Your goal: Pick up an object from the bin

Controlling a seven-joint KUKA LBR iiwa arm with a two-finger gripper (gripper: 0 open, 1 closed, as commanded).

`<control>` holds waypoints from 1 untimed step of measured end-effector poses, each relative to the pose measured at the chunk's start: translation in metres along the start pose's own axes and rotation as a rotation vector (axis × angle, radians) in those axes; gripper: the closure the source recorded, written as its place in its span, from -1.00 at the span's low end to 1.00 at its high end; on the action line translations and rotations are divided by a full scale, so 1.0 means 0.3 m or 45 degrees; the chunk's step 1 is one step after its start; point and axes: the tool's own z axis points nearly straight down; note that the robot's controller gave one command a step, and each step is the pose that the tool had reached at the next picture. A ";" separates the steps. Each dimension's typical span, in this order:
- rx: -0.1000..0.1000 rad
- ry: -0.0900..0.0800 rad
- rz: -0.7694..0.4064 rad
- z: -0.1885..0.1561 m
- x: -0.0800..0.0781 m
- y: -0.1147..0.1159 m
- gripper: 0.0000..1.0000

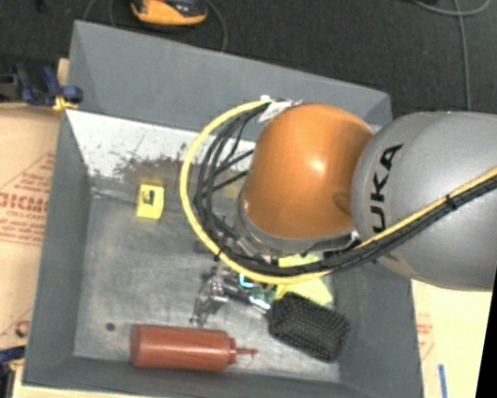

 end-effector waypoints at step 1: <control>-0.002 -0.010 0.004 -0.014 -0.006 -0.002 -1.00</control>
Offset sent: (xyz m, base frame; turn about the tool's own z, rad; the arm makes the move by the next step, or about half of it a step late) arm -0.0368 0.0248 -0.1544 -0.1915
